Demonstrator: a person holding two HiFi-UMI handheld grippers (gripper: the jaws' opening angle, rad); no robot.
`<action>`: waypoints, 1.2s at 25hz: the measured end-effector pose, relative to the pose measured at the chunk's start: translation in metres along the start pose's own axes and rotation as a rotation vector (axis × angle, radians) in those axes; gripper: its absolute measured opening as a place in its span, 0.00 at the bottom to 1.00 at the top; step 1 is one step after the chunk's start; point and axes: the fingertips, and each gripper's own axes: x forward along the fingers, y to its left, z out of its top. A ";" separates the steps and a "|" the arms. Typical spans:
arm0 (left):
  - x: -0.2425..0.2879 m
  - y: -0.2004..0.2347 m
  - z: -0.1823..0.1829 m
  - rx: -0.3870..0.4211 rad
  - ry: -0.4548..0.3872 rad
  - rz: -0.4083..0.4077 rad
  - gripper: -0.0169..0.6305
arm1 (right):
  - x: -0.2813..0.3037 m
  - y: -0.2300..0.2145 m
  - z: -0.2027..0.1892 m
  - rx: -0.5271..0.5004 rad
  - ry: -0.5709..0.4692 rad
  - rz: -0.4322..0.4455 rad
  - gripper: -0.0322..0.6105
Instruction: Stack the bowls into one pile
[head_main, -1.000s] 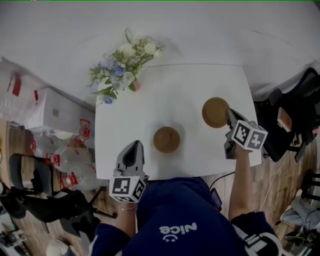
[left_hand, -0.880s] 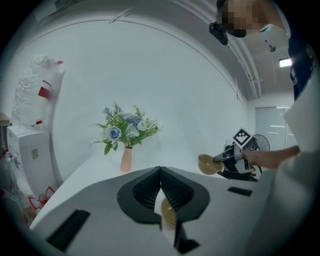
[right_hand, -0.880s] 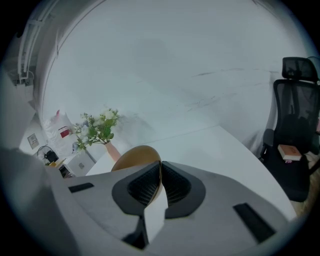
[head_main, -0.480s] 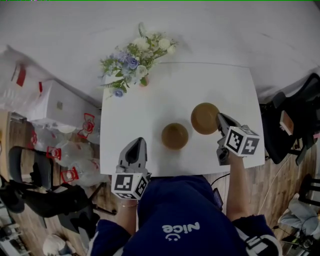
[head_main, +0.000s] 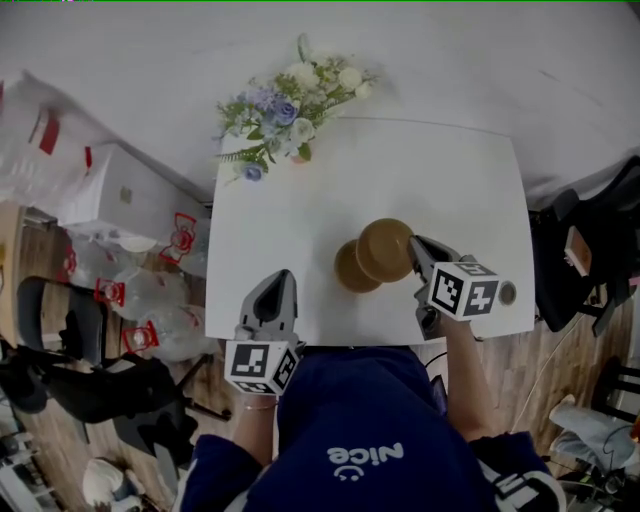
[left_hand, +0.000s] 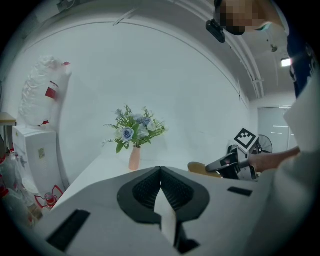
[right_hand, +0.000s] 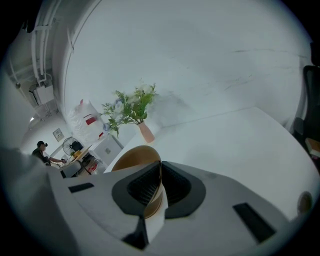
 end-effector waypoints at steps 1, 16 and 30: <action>-0.001 0.001 0.000 -0.001 -0.002 0.004 0.05 | 0.004 0.003 -0.004 0.000 0.011 0.009 0.10; -0.011 0.026 0.000 -0.027 -0.008 0.071 0.05 | 0.046 0.023 -0.054 -0.052 0.169 0.027 0.10; -0.007 0.030 -0.001 -0.026 0.010 0.061 0.05 | 0.059 0.020 -0.070 -0.235 0.223 -0.046 0.11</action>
